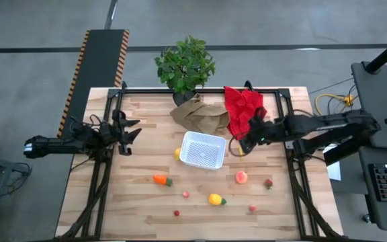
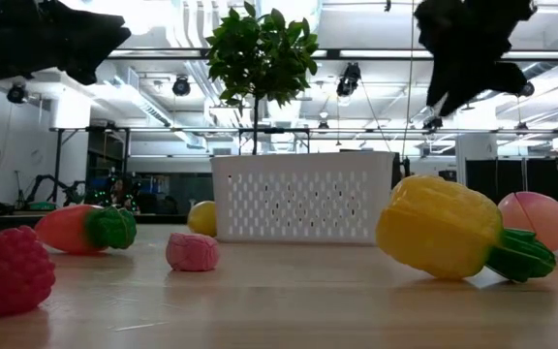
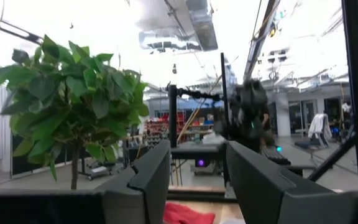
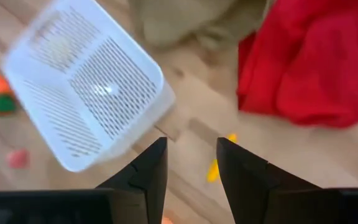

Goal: Pick and placing Produce into tupperware
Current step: Put the corn into the bin

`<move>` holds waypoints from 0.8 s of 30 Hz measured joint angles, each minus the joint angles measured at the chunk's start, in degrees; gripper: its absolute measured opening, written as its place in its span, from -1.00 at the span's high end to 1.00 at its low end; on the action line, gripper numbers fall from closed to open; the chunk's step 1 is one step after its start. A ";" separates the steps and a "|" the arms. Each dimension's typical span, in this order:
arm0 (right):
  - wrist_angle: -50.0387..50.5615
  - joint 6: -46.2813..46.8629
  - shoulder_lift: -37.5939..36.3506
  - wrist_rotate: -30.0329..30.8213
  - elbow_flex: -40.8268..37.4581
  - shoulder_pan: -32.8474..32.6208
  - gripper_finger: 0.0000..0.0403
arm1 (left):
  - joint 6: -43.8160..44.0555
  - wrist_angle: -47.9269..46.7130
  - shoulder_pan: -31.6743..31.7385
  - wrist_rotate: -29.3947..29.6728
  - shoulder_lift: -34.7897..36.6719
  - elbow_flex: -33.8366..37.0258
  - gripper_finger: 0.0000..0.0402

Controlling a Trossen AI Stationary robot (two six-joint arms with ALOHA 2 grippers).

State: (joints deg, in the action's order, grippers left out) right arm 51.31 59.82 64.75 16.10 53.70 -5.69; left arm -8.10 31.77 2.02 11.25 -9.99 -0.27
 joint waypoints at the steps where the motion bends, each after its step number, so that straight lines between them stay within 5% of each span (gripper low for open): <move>1: 0.46 1.26 1.35 0.00 -0.25 -0.54 0.35 | -0.02 0.73 0.00 0.00 -0.01 0.00 0.28; 24: -0.45 13.28 29.11 1.31 -0.88 -2.18 0.35 | -0.33 0.20 0.00 -0.09 -1.60 0.00 0.28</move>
State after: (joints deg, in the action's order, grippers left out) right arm 50.86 73.10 93.86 17.40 52.82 -7.87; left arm -8.43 31.96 2.02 11.16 -11.59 -0.27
